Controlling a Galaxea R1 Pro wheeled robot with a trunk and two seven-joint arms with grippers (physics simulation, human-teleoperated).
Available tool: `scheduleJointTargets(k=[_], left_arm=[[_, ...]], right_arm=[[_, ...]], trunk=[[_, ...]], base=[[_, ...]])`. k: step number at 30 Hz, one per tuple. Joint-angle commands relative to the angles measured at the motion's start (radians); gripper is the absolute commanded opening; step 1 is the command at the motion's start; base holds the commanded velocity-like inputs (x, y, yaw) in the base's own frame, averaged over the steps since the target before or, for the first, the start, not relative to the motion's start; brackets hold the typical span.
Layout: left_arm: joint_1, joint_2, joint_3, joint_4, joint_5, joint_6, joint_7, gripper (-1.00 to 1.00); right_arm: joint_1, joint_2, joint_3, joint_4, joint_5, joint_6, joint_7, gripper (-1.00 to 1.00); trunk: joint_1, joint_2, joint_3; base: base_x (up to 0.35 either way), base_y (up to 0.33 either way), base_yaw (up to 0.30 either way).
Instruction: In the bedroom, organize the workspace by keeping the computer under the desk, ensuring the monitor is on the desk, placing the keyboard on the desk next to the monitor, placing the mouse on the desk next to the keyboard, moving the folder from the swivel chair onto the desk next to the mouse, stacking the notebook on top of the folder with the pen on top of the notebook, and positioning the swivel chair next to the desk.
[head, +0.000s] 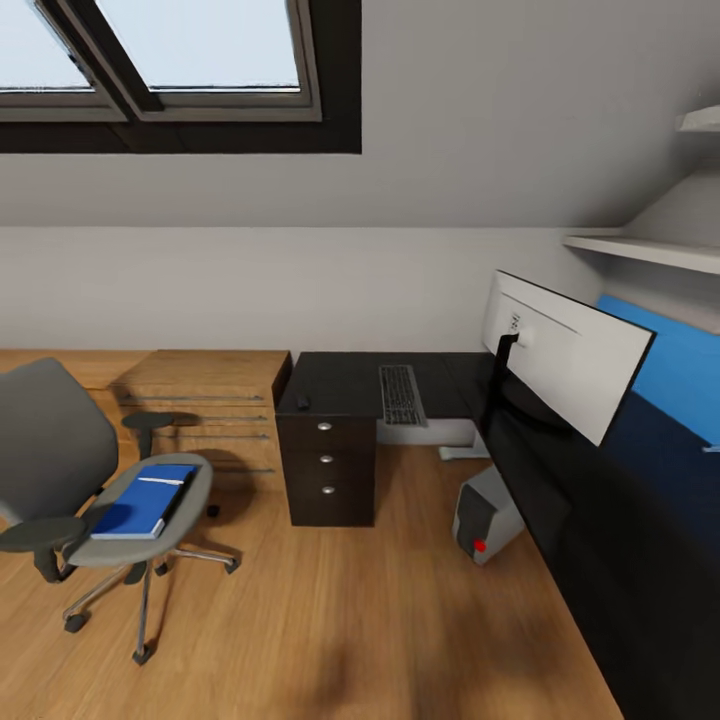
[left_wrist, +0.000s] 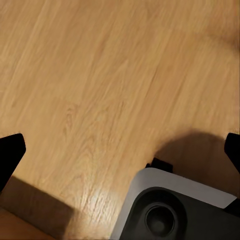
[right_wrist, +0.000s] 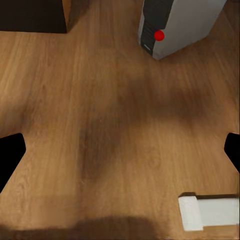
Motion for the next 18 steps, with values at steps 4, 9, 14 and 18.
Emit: scheduleJointTargets(k=[4, 9, 14, 18], left_arm=[[0.001, 0.001, -0.008, -0.003, 0.004, 0.000, 0.008, 1.00], [0.001, 0.000, -0.008, -0.003, 0.004, 0.000, 0.008, 1.00], [0.001, -0.002, -0.012, -0.003, 0.003, 0.000, 0.008, 1.00], [0.001, -0.002, -0.013, -0.003, 0.003, 0.000, 0.008, 1.00]], right_arm=[[-0.001, 0.001, 0.009, 0.002, 0.001, -0.002, -0.010, 1.00], [-0.001, 0.002, 0.010, 0.002, 0.001, -0.002, -0.010, 1.00], [-0.001, 0.000, 0.008, 0.001, 0.001, -0.002, -0.012, 1.00], [-0.001, -0.001, 0.007, 0.002, 0.001, -0.002, -0.012, 1.00]], trunk=[[-0.001, -0.001, -0.001], [-0.001, -0.001, -0.001], [-0.001, -0.001, -0.001], [-0.001, -0.001, -0.001]], base=[[-0.337, -0.094, -0.195], [-0.338, -0.095, -0.243], [-0.338, -0.103, -0.098], [-0.336, -0.118, -0.016]])
